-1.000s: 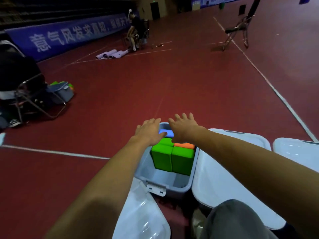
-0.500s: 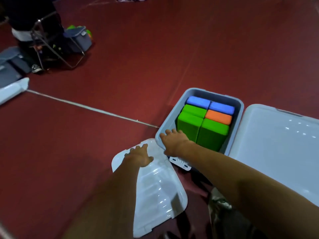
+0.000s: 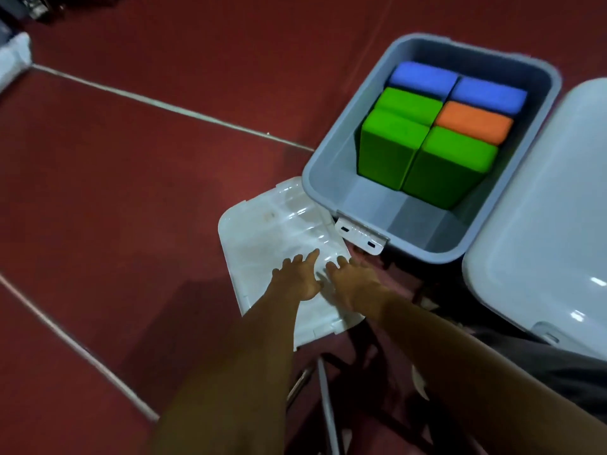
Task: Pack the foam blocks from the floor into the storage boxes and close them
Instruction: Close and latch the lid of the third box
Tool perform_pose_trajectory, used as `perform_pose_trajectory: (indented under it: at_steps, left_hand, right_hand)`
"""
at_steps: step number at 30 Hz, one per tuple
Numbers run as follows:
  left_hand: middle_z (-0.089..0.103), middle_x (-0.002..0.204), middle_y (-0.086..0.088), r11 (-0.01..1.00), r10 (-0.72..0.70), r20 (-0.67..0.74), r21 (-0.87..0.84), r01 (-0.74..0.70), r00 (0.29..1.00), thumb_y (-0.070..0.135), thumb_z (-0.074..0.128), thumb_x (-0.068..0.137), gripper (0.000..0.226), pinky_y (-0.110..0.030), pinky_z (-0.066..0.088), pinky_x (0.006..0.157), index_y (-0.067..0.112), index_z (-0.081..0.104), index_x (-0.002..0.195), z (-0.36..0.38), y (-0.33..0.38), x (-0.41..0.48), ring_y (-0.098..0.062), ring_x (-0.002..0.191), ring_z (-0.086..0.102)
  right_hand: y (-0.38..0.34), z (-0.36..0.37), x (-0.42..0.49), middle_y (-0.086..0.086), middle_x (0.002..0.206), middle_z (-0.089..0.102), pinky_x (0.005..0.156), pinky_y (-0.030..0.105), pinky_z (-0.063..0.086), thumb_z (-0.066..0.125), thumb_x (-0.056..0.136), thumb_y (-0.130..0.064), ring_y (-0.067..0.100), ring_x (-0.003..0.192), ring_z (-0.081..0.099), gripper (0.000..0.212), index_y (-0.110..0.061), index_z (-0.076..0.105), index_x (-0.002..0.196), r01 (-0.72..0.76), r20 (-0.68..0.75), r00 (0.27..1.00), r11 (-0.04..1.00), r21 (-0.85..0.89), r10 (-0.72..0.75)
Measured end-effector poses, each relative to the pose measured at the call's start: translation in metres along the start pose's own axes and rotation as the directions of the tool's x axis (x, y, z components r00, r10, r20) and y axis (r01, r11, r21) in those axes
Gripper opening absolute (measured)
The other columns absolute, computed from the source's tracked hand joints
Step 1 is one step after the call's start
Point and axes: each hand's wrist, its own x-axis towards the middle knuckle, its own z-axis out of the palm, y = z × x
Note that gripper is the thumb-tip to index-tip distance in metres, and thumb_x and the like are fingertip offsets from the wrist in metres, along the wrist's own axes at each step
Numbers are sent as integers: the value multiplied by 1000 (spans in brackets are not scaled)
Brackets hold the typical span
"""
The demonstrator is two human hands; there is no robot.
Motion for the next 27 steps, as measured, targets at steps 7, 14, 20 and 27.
perform_pose_trajectory:
  at_steps: [7, 14, 20, 27]
  left_hand:
    - [35, 157, -9, 987, -44, 49, -154, 52, 998, 43, 60, 93, 78, -52, 36, 112, 36, 16, 157, 46, 7, 42, -36, 140, 37]
    - [33, 158, -6, 985, -1, 178, -167, 31, 984, 43, 62, 93, 80, -53, 36, 111, 36, 16, 158, 104, 12, 65, -34, 142, 33]
    - [37, 155, -7, 977, -11, 176, -206, 48, 984, 42, 62, 93, 77, -52, 39, 108, 36, 20, 157, 122, 4, 81, -34, 139, 37]
    - [40, 152, -9, 966, -1, 184, -253, 48, 983, 37, 61, 93, 74, -51, 38, 110, 33, 22, 157, 132, 6, 85, -36, 137, 39]
  right_hand:
    - [39, 59, 4, 14, 149, 38, 110, 47, 37, 55, 95, -39, 35, 135, 40, 63, -18, 33, 149, -167, 161, 975, 982, 93, 150]
    - [62, 122, 30, 13, 154, 29, 117, 45, 30, 71, 85, -30, 34, 144, 28, 78, -22, 30, 151, -367, 299, 915, 864, 345, 269]
    - [73, 148, 38, 14, 150, 41, 108, 29, 36, 69, 88, -13, 30, 137, 41, 59, -7, 48, 143, -466, 376, 876, 729, 502, 302]
    - [69, 155, 35, 20, 134, 58, 104, 37, 46, 56, 95, -18, 34, 123, 56, 40, -2, 59, 132, -506, 482, 841, 673, 539, 247]
